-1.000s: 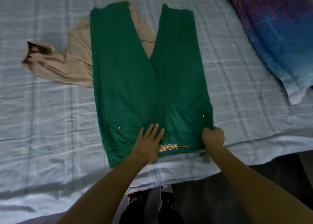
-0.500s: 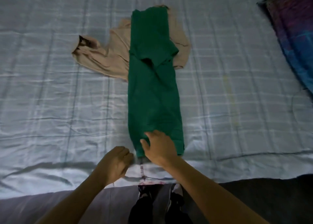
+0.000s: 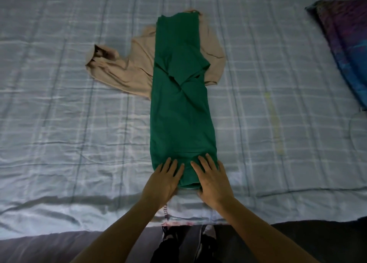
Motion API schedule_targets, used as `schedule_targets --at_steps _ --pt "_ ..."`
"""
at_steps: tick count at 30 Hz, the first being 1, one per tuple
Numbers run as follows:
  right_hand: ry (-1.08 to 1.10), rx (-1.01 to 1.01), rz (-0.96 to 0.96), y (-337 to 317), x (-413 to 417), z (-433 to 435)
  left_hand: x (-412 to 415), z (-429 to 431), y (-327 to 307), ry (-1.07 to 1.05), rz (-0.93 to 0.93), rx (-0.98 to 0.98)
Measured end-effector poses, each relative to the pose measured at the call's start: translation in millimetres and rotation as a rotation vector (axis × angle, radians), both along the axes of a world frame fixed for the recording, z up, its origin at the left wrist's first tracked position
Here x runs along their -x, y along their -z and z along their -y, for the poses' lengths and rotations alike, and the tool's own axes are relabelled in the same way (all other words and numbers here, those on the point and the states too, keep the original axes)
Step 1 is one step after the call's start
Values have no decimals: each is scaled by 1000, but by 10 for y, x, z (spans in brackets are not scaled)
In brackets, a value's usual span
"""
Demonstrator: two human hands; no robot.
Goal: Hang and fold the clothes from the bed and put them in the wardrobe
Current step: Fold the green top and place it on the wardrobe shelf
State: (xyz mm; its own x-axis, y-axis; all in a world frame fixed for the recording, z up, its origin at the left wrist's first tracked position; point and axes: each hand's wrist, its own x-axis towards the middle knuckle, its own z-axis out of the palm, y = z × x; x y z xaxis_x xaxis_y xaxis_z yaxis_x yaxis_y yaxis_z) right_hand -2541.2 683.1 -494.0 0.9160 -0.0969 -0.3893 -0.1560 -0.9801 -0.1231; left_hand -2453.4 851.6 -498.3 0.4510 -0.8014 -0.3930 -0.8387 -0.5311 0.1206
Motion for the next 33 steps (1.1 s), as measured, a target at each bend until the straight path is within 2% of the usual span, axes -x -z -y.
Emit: schedule_targets --at_steps 4,6,9,13,16,21,24,29,33 --pt "8 21 79 15 -53 4 -75 12 -29 -12 -14 38" --pt "-10 22 65 -87 -108 72 -157 30 -103 -56 -88 62" --pt "-34 -76 -35 -439 -264 214 -317 141 -514 -134 -280 112" --pt "23 -92 -49 -1176 -666 485 -718 389 -1251 -168 -301 146" --pt "35 -109 33 -1999 -1065 780 -1192 643 -1942 -155 -242 189" --pt "44 -73 103 -3508 -1656 1279 -1902 1156 -3443 -132 -115 291" --pt "60 -71 102 -4274 -1980 1575 -2221 1454 -4198 -117 -63 285" --pt "42 -5 149 -5272 -2669 2210 -2843 2087 -5095 -148 71 366" --pt "56 62 333 -6089 -3354 2821 -3479 2780 -5799 -271 207 456"
